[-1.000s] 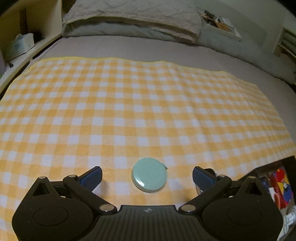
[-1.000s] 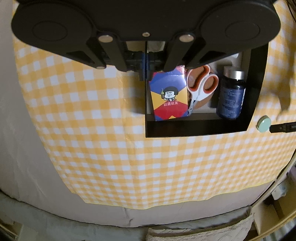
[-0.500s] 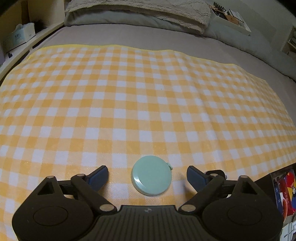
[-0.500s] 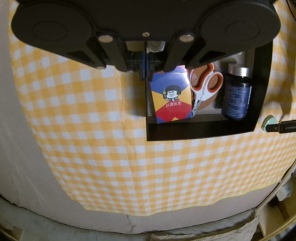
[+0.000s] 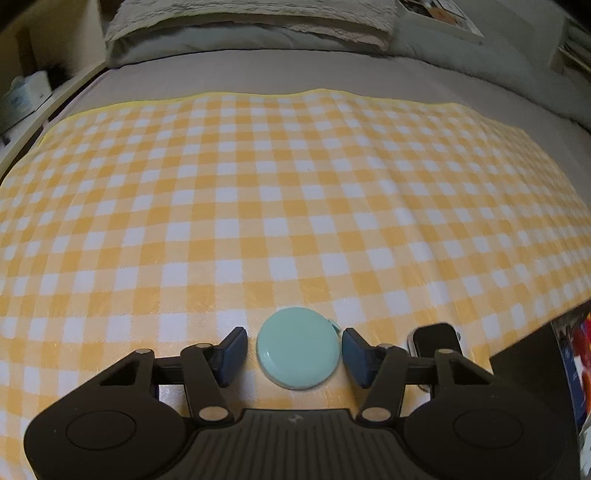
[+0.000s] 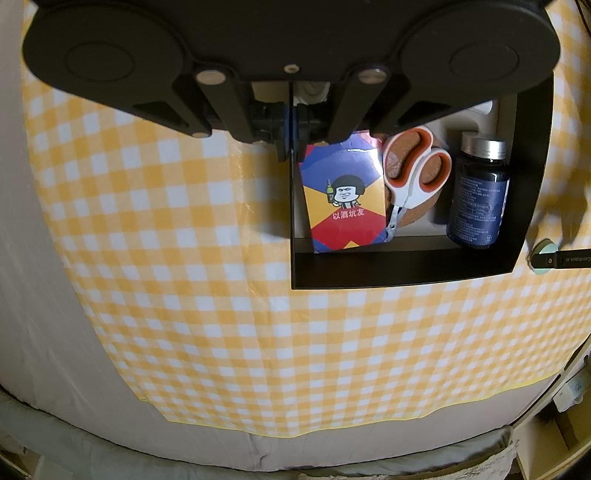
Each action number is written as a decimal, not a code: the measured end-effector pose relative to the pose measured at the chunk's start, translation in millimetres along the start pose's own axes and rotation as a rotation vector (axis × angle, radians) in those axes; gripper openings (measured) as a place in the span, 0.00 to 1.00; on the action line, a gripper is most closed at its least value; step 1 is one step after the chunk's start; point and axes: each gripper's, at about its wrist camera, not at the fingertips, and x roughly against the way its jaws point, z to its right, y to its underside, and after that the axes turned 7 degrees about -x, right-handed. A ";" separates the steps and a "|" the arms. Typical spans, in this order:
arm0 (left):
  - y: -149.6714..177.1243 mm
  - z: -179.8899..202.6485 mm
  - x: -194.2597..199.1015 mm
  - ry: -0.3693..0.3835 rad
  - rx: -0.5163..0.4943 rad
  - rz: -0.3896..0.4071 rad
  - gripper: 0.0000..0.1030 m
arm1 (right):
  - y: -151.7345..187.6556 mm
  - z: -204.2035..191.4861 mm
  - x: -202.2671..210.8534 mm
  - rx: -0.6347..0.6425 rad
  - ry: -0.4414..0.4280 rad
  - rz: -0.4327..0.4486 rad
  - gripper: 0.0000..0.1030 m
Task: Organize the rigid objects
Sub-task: 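Lift the green case and carry it into the black box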
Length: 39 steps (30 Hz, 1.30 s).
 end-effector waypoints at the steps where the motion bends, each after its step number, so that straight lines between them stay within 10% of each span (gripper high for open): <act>1: -0.5 4.2 -1.4 -0.001 -0.021 -0.003 0.55 | -0.1 -0.5 -0.6 0.001 0.001 0.000 0.02; 21: -50.7 87.0 55.0 0.326 -0.057 0.192 0.49 | -0.1 -0.6 -1.7 0.004 0.006 -0.001 0.02; 32: 6.1 187.9 90.6 0.562 -0.301 0.101 0.49 | 0.6 0.1 -1.0 0.004 0.007 0.000 0.02; 39: 31.0 226.1 90.6 0.579 -0.383 0.052 0.49 | 0.2 5.7 1.2 0.009 0.002 0.006 0.02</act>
